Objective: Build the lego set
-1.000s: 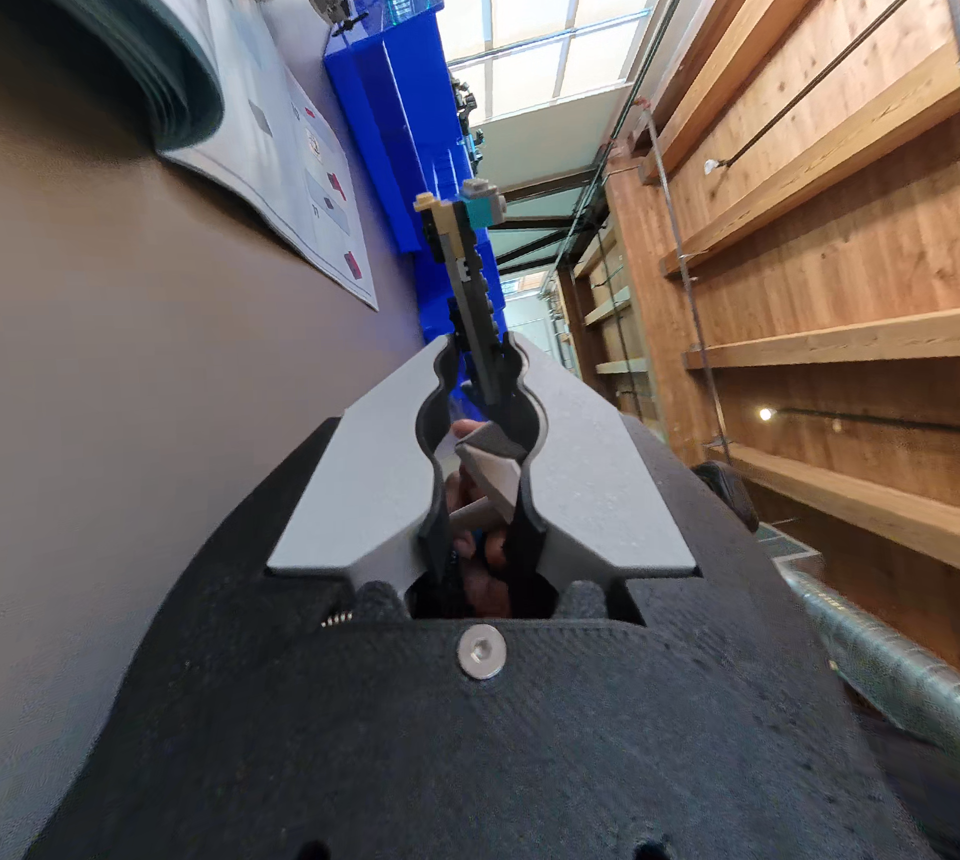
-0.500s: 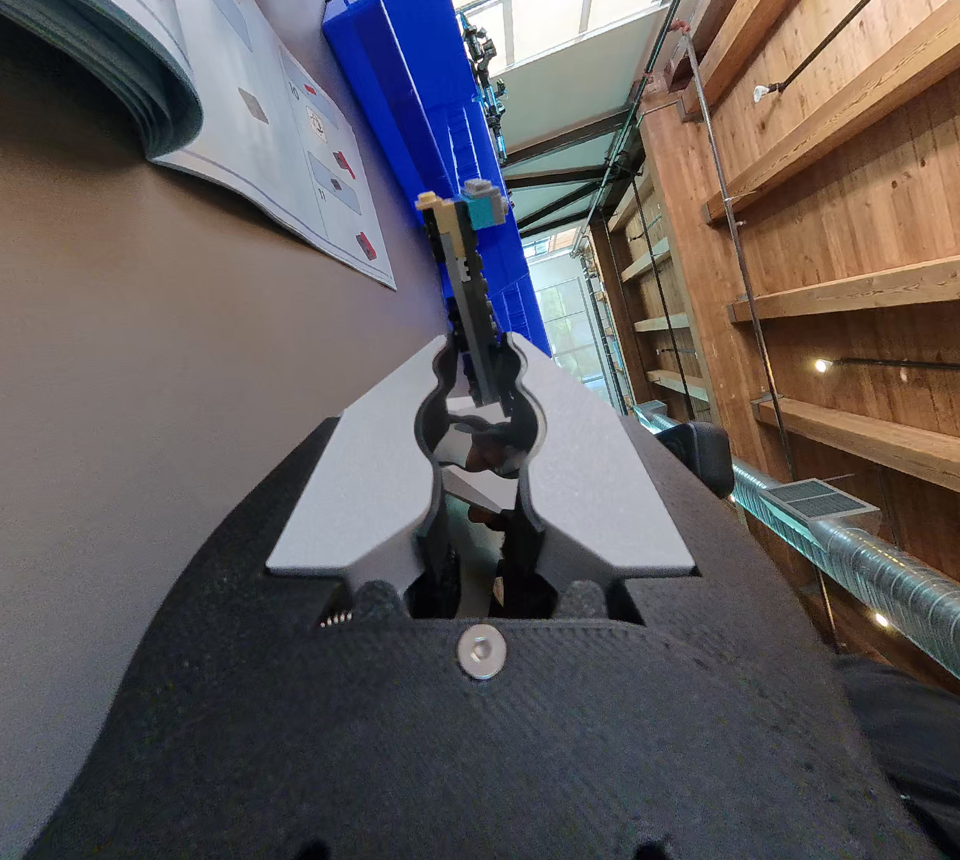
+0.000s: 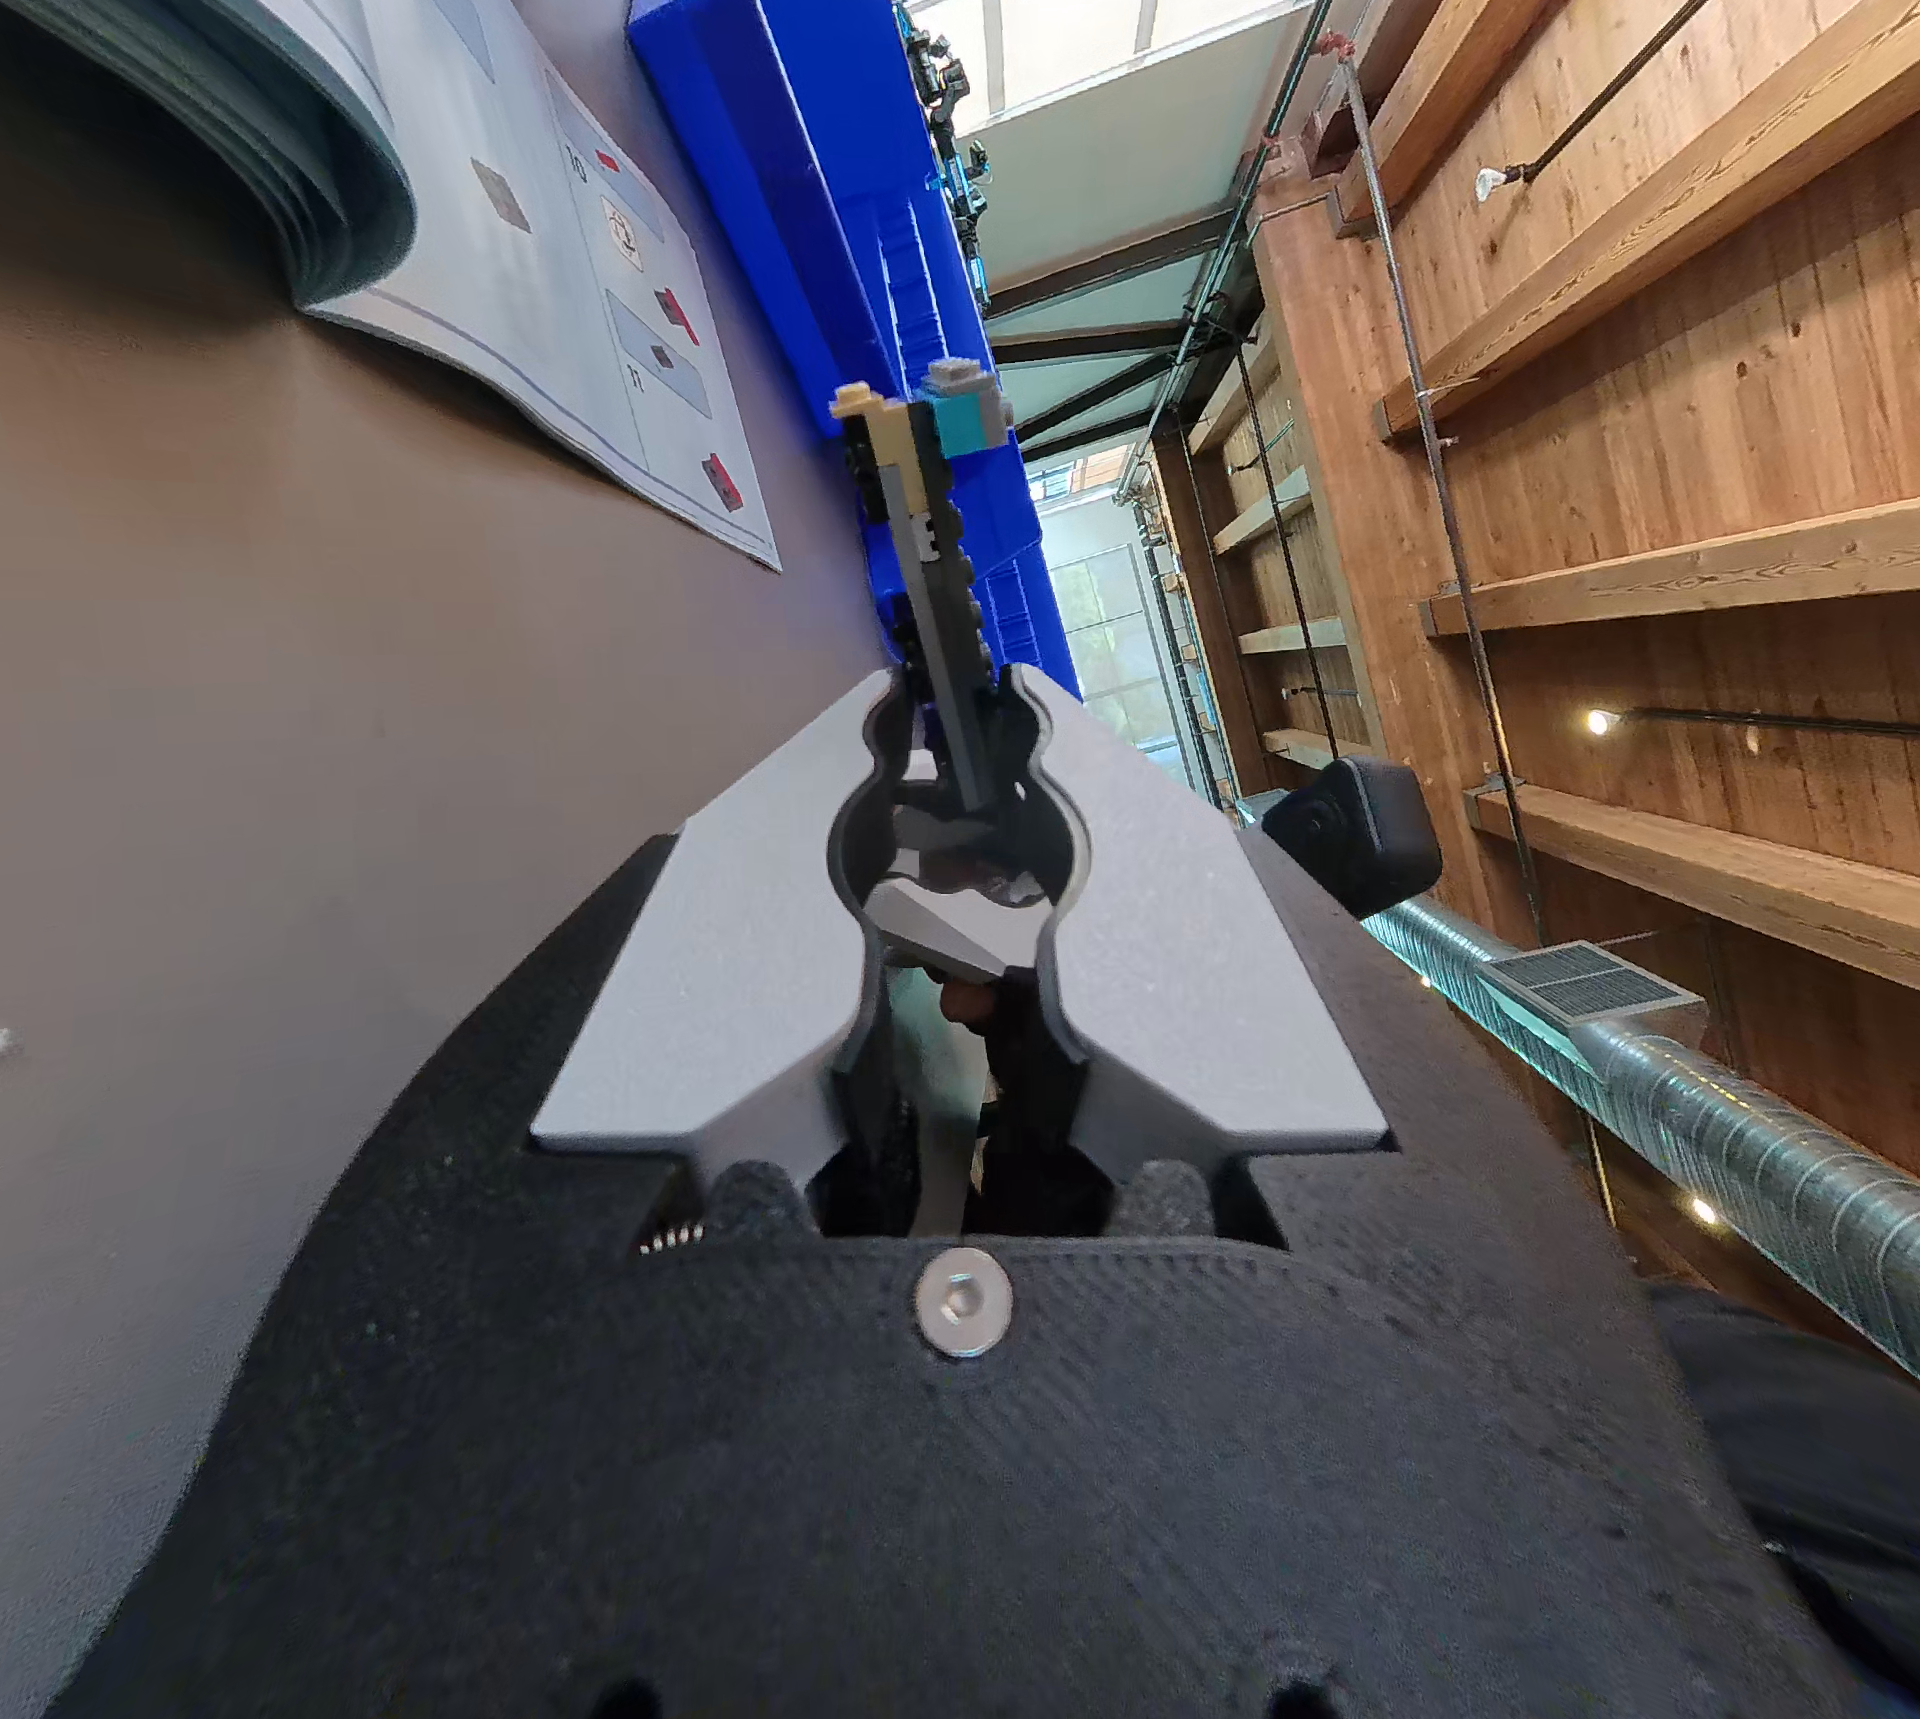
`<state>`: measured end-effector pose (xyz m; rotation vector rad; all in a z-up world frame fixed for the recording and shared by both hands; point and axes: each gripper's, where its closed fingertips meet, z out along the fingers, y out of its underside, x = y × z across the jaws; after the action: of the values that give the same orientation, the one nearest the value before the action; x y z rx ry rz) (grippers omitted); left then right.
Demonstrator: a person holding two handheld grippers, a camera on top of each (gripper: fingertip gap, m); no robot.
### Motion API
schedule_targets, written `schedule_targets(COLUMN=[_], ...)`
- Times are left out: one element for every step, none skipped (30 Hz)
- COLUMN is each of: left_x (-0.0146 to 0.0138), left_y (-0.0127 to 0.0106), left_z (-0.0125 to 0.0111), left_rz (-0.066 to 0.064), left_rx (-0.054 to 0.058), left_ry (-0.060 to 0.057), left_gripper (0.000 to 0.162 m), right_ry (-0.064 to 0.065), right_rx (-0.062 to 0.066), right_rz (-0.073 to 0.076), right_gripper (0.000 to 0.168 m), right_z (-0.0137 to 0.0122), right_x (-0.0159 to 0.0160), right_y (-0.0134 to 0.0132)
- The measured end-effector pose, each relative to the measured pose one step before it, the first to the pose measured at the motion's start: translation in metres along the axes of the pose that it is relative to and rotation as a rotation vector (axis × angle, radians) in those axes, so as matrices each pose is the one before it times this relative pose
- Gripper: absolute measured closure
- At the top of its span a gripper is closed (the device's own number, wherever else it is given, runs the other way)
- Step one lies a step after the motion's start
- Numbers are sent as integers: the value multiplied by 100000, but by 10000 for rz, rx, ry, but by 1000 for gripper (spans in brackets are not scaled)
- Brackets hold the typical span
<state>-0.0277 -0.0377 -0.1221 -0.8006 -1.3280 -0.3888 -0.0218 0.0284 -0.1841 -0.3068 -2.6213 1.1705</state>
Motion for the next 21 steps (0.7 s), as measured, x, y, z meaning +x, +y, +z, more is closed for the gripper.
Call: schedule_targets(left_x=[0, 6, 19, 23, 28, 24, 7, -14, -16, -9, -7, -15, -19, -14, 6, 27, 45, 51, 42, 43, 23], left_y=[-5, -20, -36, -51, -71, -90, -84, -78, -68, -60, -35, -19, 31, 65, 88, 118, 125, 127, 97, 66, 31], left_z=[-11, -14, -37, -45, -60, -59, -75, -62, -56, -45, -23, -2, 16, 49, 58, 88, 79, 73, 55, 31, 15], left_rz=[-16, -16, -14, -9, -1, 3, 2, -4, -10, -12, -10, -7, -7, -13, -19, -17, -7, 1, 6, 9, 7], left_rx=[-3, 1, 8, 17, 24, 26, 23, 23, 22, 17, 9, -2, -15, -27, -34, -43, -48, -49, -44, -29, -11], left_ry=[24, 22, 18, 16, 17, 13, 6, 2, 3, 8, 9, 5, 4, 10, 19, 26, 28, 22, 15, 10, 3], left_gripper=[145, 145, 145, 145, 145, 146, 145, 145, 146, 146, 145, 145, 145, 145, 145, 145, 145, 146, 146, 146, 146], right_ry=[-53, -112, -103, 14, 114, 211, 296, 176, -21, -145, -240, -199, -81, 9, 80, 134, 171, 171, 143, 121, 116], right_rx=[-96, -84, -28, 7, 18, -11, -73, -57, 60, 150, 172, 104, 28, -60, -140, -179, -162, -116, -82, -52, -32], right_rz=[-148, -109, -54, 1, 29, 80, 109, 24, -32, -10, 8, 35, 13, -44, -80, -112, -152, -165, -115, -25, 55], right_gripper=[137, 136, 136, 136, 136, 137, 137, 137, 137, 137, 137, 137, 137, 137, 137, 137, 139, 139, 139, 139, 139], right_z=[189, 180, 144, 108, 84, 70, 47, 30, -42, -66, -79, -3, 68, 163, 230, 239, 193, 124, 77, 11, -40], right_x=[-54, -168, -143, 56, 249, 440, 593, 356, -36, -292, -494, -423, -217, -24, 125, 251, 333, 373, 366, 370, 367], right_y=[17, -16, -61, -96, -95, -54, 41, 4, -166, -316, -338, -230, -98, 46, 173, 220, 173, 109, 66, 31, 17])
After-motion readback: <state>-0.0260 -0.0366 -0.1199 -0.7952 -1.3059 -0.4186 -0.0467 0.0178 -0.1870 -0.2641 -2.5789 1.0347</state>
